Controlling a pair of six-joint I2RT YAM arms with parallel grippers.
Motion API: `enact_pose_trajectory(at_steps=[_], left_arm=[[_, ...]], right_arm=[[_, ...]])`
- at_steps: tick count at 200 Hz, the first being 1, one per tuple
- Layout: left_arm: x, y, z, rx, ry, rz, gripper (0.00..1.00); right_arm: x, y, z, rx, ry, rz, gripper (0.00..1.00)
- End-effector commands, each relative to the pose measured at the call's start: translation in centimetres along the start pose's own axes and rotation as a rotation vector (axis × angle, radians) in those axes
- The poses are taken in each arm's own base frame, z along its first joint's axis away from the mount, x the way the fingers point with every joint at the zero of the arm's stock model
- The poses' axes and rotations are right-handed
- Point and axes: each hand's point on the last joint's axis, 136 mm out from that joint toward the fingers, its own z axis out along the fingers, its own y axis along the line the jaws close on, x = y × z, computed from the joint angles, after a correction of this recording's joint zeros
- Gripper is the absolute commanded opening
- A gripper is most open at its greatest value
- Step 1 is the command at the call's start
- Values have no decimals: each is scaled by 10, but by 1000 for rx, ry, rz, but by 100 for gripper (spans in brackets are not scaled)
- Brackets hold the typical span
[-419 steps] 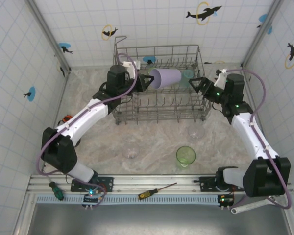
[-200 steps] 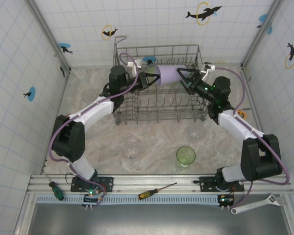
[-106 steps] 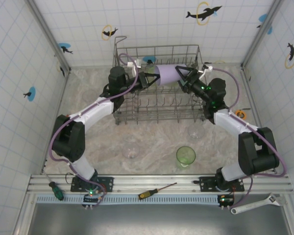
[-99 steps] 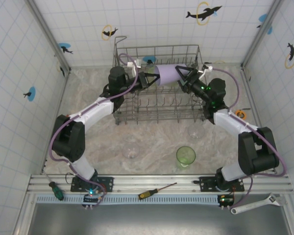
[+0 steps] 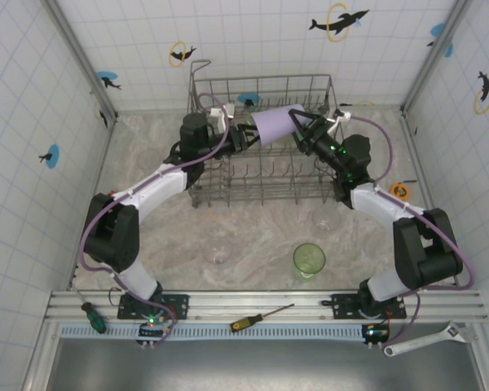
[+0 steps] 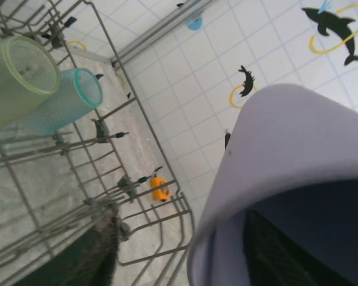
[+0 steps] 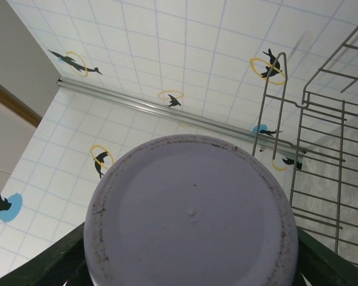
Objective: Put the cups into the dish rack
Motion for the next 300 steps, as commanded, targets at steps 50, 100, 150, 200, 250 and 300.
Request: enact_pose_trajectory(at_steps=[50,100,150,200,250,300], left_arm=[[-5,4,-46,-205,-59,140,97],[-3,17,-81,-393,-89,224,97],[-1,20,-108,-535,-88,290,97],[0,30,-130,-673,-70,342,98],[1,36,-142,-733,-77,374,98],[3,41,-142,-745,-65,377,97]], right_arm=[[-16,0,0,37,-120,-115,64],[-24,-14,7,151,-149,-232,64],[-22,-26,26,290,-138,-415,64],[-17,-35,50,412,-112,-591,63],[-4,-41,79,524,-57,-774,63],[7,-53,102,592,-1,-875,63]])
